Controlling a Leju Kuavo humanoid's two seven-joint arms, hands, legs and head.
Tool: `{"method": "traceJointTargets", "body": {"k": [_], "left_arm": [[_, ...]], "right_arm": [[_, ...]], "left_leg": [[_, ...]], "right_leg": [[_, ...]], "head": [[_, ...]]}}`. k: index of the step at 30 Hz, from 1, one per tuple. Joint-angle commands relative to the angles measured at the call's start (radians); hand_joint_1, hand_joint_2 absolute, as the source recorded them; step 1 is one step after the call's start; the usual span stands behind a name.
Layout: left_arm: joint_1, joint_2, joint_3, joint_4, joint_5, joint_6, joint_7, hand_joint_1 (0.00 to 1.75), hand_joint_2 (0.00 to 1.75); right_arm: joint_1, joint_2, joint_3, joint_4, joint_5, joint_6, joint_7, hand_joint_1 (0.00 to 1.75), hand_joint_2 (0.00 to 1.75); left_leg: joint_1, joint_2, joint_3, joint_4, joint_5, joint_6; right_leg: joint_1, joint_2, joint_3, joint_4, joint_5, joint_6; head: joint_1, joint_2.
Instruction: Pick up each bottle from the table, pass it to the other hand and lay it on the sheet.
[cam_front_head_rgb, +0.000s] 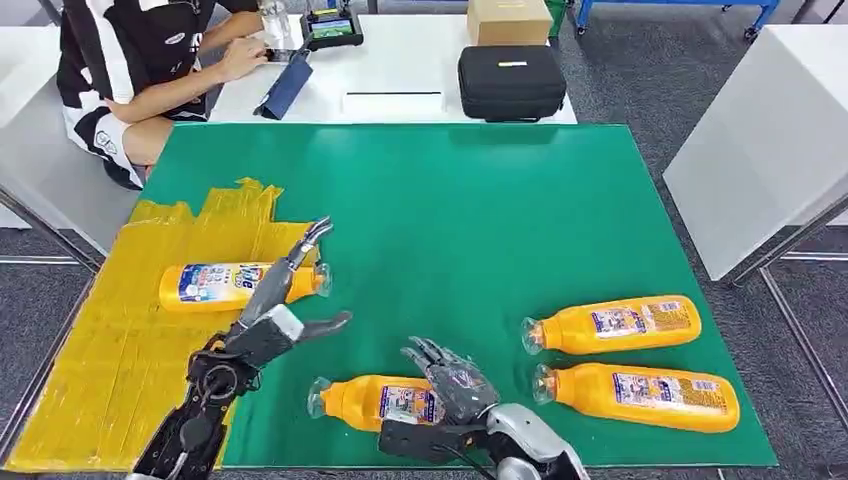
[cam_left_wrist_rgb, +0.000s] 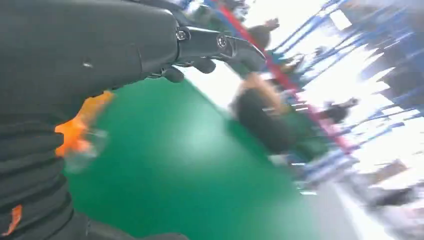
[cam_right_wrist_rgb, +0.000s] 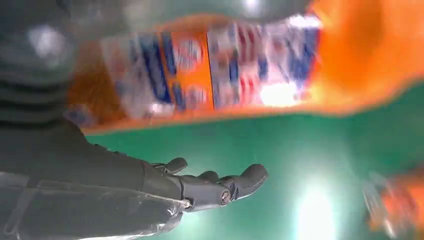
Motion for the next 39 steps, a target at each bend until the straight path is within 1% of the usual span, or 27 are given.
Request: {"method": "traceJointTargets", "body": {"k": [1, 4, 5, 6, 8, 10, 11, 12, 13, 14, 15, 17, 19, 20, 21, 22, 25, 26, 28, 31, 34, 35, 36, 39], "left_arm": [[0.081, -0.042, 0.048, -0.201, 0.072, -0.086, -0.032, 0.0, 1.75], [0.089, -0.047, 0.047, -0.218, 0.085, -0.099, -0.038, 0.0, 1.75], [0.09, -0.048, 0.046, -0.22, 0.085, -0.099, -0.038, 0.0, 1.75], [0.09, -0.048, 0.046, -0.22, 0.085, -0.099, -0.038, 0.0, 1.75], [0.089, -0.05, 0.049, -0.217, 0.088, -0.102, -0.039, 0.0, 1.75], [0.092, -0.058, 0.049, -0.219, 0.085, -0.105, -0.04, 0.0, 1.75], [0.095, -0.065, 0.05, -0.222, 0.08, -0.104, -0.042, 0.0, 1.75], [0.095, -0.069, 0.05, -0.227, 0.08, -0.105, -0.045, 0.0, 1.75], [0.096, -0.071, 0.053, -0.234, 0.087, -0.11, -0.051, 0.0, 1.75], [0.097, -0.072, 0.055, -0.243, 0.096, -0.118, -0.056, 0.0, 1.75], [0.098, -0.072, 0.057, -0.247, 0.099, -0.119, -0.057, 0.0, 1.75], [0.099, -0.072, 0.061, -0.25, 0.102, -0.124, -0.058, 0.0, 1.75], [0.104, -0.074, 0.067, -0.252, 0.102, -0.126, -0.058, 0.0, 1.75], [0.103, -0.075, 0.067, -0.251, 0.102, -0.127, -0.058, 0.0, 1.75], [0.103, -0.076, 0.067, -0.251, 0.102, -0.127, -0.058, 0.0, 1.75], [0.105, -0.078, 0.068, -0.256, 0.102, -0.128, -0.058, 0.0, 1.75], [0.102, -0.078, 0.069, -0.257, 0.102, -0.128, -0.058, 0.0, 1.75], [0.101, -0.078, 0.07, -0.257, 0.103, -0.129, -0.058, 0.0, 1.75], [0.102, -0.077, 0.073, -0.258, 0.106, -0.13, -0.06, 0.0, 1.75], [0.106, -0.078, 0.082, -0.265, 0.115, -0.135, -0.064, 0.0, 1.75], [0.104, -0.077, 0.087, -0.269, 0.12, -0.14, -0.066, 0.0, 1.75], [0.103, -0.076, 0.088, -0.27, 0.12, -0.141, -0.066, 0.0, 1.75], [0.103, -0.075, 0.089, -0.271, 0.121, -0.142, -0.066, 0.0, 1.75], [0.103, -0.076, 0.09, -0.268, 0.121, -0.144, -0.066, 0.0, 1.75]], "right_arm": [[-0.083, -0.006, 0.115, 0.261, 0.184, 0.029, 0.118, 0.0, 0.0], [-0.081, 0.0, 0.114, 0.277, 0.206, 0.035, 0.125, 0.0, 0.0], [-0.079, 0.0, 0.112, 0.279, 0.208, 0.035, 0.125, 0.0, 0.0], [-0.079, 0.0, 0.112, 0.279, 0.208, 0.035, 0.125, 0.0, 0.0], [-0.077, 0.001, 0.109, 0.277, 0.219, 0.046, 0.126, 0.0, 0.0], [-0.071, 0.006, 0.108, 0.297, 0.239, 0.061, 0.122, 0.0, 0.0], [-0.068, 0.007, 0.11, 0.318, 0.253, 0.062, 0.119, 0.0, 0.0], [-0.067, 0.007, 0.112, 0.331, 0.261, 0.063, 0.117, 0.0, 1.75], [-0.068, 0.007, 0.112, 0.344, 0.265, 0.063, 0.116, 0.0, 1.75], [-0.071, 0.006, 0.113, 0.354, 0.268, 0.062, 0.115, 0.84, 1.75], [-0.072, 0.003, 0.116, 0.356, 0.271, 0.063, 0.114, 1.75, 1.75], [-0.079, 0.001, 0.116, 0.363, 0.278, 0.066, 0.113, 1.75, 1.75], [-0.084, 0.002, 0.115, 0.372, 0.281, 0.067, 0.113, 1.75, 1.75], [-0.087, 0.003, 0.114, 0.373, 0.281, 0.067, 0.113, 1.75, 1.75], [-0.089, 0.003, 0.114, 0.373, 0.281, 0.067, 0.113, 1.75, 1.75], [-0.092, 0.005, 0.114, 0.377, 0.283, 0.068, 0.111, 1.75, 1.75], [-0.095, 0.007, 0.115, 0.378, 0.285, 0.067, 0.109, 1.75, 1.75], [-0.095, 0.007, 0.116, 0.379, 0.286, 0.067, 0.107, 1.75, 1.75], [-0.096, 0.006, 0.118, 0.377, 0.288, 0.066, 0.103, 1.75, 1.75], [-0.097, 0.008, 0.11, 0.364, 0.289, 0.056, 0.098, 1.75, 1.75], [-0.099, 0.006, 0.102, 0.348, 0.29, 0.054, 0.098, 1.75, 1.75], [-0.101, 0.006, 0.1, 0.346, 0.29, 0.054, 0.098, 1.75, 1.75], [-0.1, 0.005, 0.1, 0.342, 0.294, 0.052, 0.101, 1.75, 1.75], [-0.1, 0.007, 0.098, 0.347, 0.306, 0.051, 0.112, 1.75, 1.75]], "left_leg": [[0.002, 0.002, 0.004, -0.001, -0.001, -0.002], [0.002, 0.001, 0.006, -0.001, -0.001, -0.002], [0.003, 0.001, 0.009, -0.001, -0.002, -0.005], [0.001, 0.001, 0.009, -0.002, -0.001, -0.003], [0.001, 0.001, 0.011, -0.002, -0.002, -0.004], [0.001, 0.001, 0.012, -0.002, -0.001, -0.003], [0.001, 0.0, 0.013, -0.002, -0.002, -0.005], [0.001, 0.0, 0.014, -0.002, -0.002, -0.005], [0.001, 0.0, 0.015, -0.002, -0.002, -0.004], [0.001, -0.001, 0.016, -0.003, -0.002, -0.005], [0.001, 0.001, 0.016, -0.002, -0.002, -0.005], [0.002, 0.001, 0.016, -0.002, -0.003, -0.006], [0.001, 0.004, 0.02, -0.002, -0.004, -0.006], [0.002, 0.004, 0.018, -0.003, -0.003, -0.008], [0.001, 0.005, 0.022, -0.002, -0.004, -0.007], [0.002, 0.004, 0.021, -0.002, -0.003, -0.008], [0.001, 0.004, 0.024, -0.002, -0.005, -0.007], [0.002, 0.003, 0.02, -0.002, -0.003, -0.008], [0.002, 0.004, 0.022, -0.002, -0.005, -0.008], [0.003, 0.004, 0.02, -0.003, -0.002, -0.01], [0.003, 0.003, 0.024, -0.002, -0.001, -0.009], [0.004, 0.001, 0.019, -0.003, 0.0, -0.012], [0.003, 0.003, 0.023, -0.003, -0.001, -0.01], [0.003, 0.002, 0.022, -0.003, -0.001, -0.01]], "right_leg": [[0.001, 0.001, 0.004, -0.002, 0.0, 0.0], [0.002, -0.001, 0.006, -0.002, 0.0, 0.0], [0.002, -0.002, 0.01, -0.003, -0.001, 0.0], [0.001, -0.001, 0.008, -0.003, 0.0, 0.0], [0.002, -0.002, 0.011, -0.003, -0.001, 0.0], [0.001, -0.001, 0.012, -0.003, 0.0, 0.0], [0.001, -0.002, 0.013, -0.003, 0.0, 0.0], [0.001, -0.002, 0.013, -0.003, 0.0, 0.0], [0.001, -0.001, 0.015, -0.003, 0.0, 0.0], [0.002, -0.002, 0.016, -0.004, 0.0, 0.0], [0.001, 0.0, 0.016, -0.003, 0.0, 0.0], [0.002, 0.0, 0.017, -0.004, 0.0, 0.0], [0.002, 0.003, 0.02, -0.003, 0.0, -0.001], [0.002, 0.001, 0.018, -0.005, 0.001, -0.001], [0.002, 0.005, 0.021, -0.003, 0.001, -0.001], [0.002, 0.004, 0.02, -0.004, 0.001, -0.001], [0.002, 0.005, 0.022, -0.003, 0.0, -0.001], [0.003, 0.003, 0.019, -0.004, 0.001, -0.001], [0.003, 0.004, 0.021, -0.003, 0.001, -0.001], [0.004, 0.003, 0.02, -0.005, 0.002, -0.002], [0.004, 0.004, 0.022, -0.004, 0.002, -0.004], [0.004, 0.0, 0.019, -0.006, 0.003, -0.004], [0.004, 0.003, 0.022, -0.004, 0.002, -0.004], [0.004, 0.002, 0.022, -0.004, 0.002, -0.004]], "head": [[0.0, 0.0], [0.0, 0.0], [-0.001, 0.0], [0.0, 0.0], [0.0, 0.0], [0.0, 0.0], [0.0, 0.0], [0.0, 0.0], [0.0, 0.0], [0.0, 0.0], [0.0, 0.0], [0.0, 0.0], [0.0, 0.0], [0.0, 0.0], [0.0, 0.0], [0.0, 0.0], [0.0, 0.0], [0.0, 0.0], [0.0, 0.0], [0.0, 0.0], [0.0, 0.0], [0.0, 0.0], [0.0, 0.0], [0.0, 0.0]]}}
